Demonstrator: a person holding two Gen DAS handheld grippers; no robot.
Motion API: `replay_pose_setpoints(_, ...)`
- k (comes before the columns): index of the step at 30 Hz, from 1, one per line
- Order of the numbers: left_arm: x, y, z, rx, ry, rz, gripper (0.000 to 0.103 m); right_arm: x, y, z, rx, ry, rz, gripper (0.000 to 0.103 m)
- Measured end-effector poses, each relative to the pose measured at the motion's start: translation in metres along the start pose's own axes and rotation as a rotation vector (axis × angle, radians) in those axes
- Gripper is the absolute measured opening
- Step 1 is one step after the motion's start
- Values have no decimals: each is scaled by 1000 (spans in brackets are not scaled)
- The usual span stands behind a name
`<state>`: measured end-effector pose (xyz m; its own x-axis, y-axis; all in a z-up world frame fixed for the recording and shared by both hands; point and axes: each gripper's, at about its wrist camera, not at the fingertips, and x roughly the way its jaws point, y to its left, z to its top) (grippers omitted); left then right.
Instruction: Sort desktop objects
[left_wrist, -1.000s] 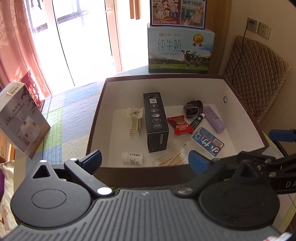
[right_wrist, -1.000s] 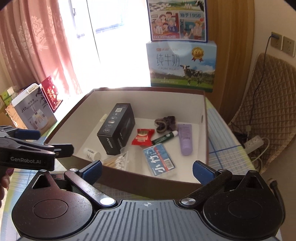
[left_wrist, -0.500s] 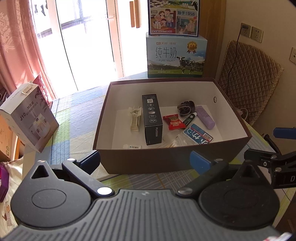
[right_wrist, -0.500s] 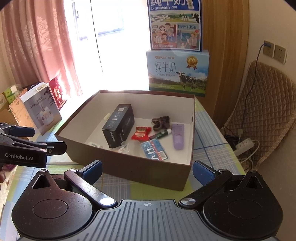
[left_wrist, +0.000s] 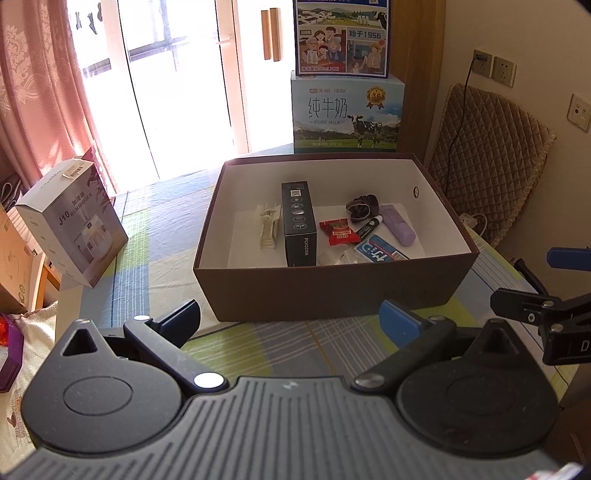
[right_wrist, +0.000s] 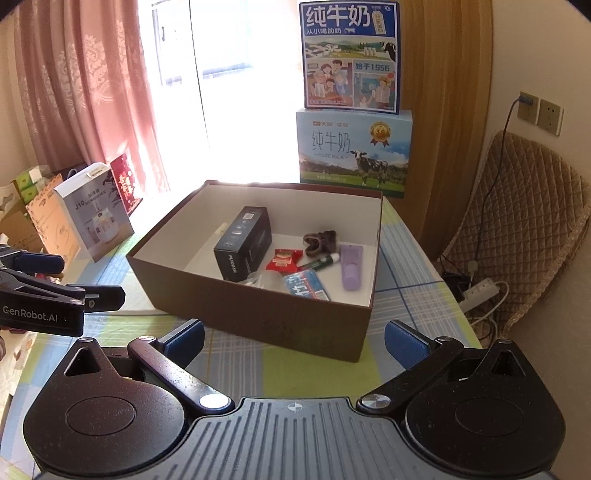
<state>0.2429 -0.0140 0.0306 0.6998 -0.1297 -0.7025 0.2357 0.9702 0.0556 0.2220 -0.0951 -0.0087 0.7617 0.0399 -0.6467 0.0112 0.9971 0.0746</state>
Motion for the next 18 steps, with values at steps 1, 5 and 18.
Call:
replay_pose_setpoints(1,-3,0,-2,-1,0,0,102,-2,1,-1,-2,0,3,101)
replay_pose_setpoints(5,-12,-2,-9,-10,2,-1,102,-10,4,-5,-15,-2,9,101)
replay_pose_setpoints(18,-29,-9,-25,-30,18,8,102,-22,9,-20,-33,7,40,101)
